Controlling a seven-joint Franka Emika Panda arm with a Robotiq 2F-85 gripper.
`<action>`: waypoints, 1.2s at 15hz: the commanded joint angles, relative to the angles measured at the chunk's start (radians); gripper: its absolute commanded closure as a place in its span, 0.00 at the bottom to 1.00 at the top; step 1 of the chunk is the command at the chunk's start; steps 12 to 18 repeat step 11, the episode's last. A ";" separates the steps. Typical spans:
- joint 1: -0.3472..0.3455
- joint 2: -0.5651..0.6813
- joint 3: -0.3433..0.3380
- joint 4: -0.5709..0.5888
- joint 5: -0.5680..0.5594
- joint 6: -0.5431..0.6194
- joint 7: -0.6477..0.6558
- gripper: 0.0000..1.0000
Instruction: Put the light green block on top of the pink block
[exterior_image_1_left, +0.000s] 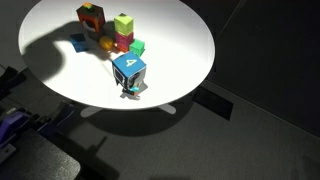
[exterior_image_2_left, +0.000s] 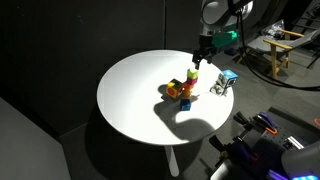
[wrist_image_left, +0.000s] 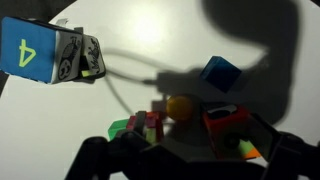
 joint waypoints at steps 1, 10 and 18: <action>0.017 -0.081 0.005 -0.068 -0.011 -0.002 0.026 0.00; 0.030 -0.095 0.009 -0.073 -0.003 -0.019 0.015 0.00; 0.030 -0.095 0.009 -0.074 -0.003 -0.019 0.015 0.00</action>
